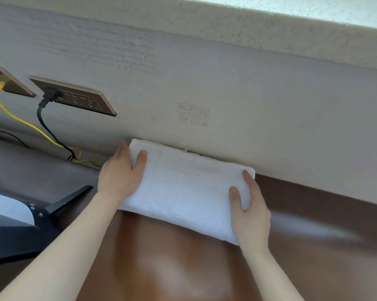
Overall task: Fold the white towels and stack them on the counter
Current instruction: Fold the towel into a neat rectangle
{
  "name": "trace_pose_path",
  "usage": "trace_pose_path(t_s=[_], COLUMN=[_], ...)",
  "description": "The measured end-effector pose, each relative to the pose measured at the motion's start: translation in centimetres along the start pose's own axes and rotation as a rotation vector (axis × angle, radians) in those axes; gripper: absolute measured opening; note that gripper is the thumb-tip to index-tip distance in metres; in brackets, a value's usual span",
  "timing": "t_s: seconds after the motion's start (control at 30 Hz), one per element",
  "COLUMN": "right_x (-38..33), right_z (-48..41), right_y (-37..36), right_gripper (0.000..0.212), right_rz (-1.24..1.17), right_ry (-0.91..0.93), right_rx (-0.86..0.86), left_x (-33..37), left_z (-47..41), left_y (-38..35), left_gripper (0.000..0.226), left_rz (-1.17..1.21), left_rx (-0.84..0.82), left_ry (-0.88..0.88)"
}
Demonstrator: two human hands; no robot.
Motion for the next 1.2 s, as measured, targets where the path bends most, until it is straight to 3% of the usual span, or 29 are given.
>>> trace_pose_path(t_s=[0.3,0.47,0.73,0.8,0.9,1.0,1.1,1.2], right_x=[-0.9,-0.6,-0.9,-2.1,-5.2,-7.5,-6.6,-5.6], right_z=[-1.5,-1.9,-1.8,-1.1,0.5,1.3,0.6,-0.4], right_y=[0.1,0.5,0.6,1.2,1.0,-1.7,-4.4,-5.0], right_gripper=[0.045,0.044,0.045,0.044,0.047,0.054,0.07,0.078], right_rz=[0.164,0.16,0.31,0.545,0.79,0.86,0.938,0.958], right_ry=[0.121,0.126,0.178,0.275,0.505,0.653,0.616,0.594], right_rx=[0.021,0.007,0.005,0.152,0.367,0.227,-0.055,-0.117], left_x=[-0.7,-0.4,-0.1,0.6,4.2,7.1,7.0,6.8], left_z=[-0.8,-0.1,-0.3,0.3,3.3,6.0,6.6,5.6], left_y=[-0.5,0.1,-0.1,0.5,0.8,-2.1,-4.7,-5.1], left_gripper=[0.07,0.052,0.055,0.059,0.057,0.057,0.065,0.072], left_rz=[0.131,0.253,0.379,0.349,0.084,-0.01,-0.166,-0.213], left_rx=[-0.01,0.0,-0.066,0.017,0.182,0.034,-0.08,-0.118], left_ry=[-0.022,-0.036,-0.074,-0.135,-0.419,-0.584,-0.575,-0.521])
Point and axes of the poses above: each hand's wrist, its own z-axis away from the middle knuckle, its own y-axis out of the back of the hand, x = y × z, the point moved 6 cm from there along -z, towards the middle knuckle, and after that the axes turned 14 degrees about z, right-handed, at the moved point
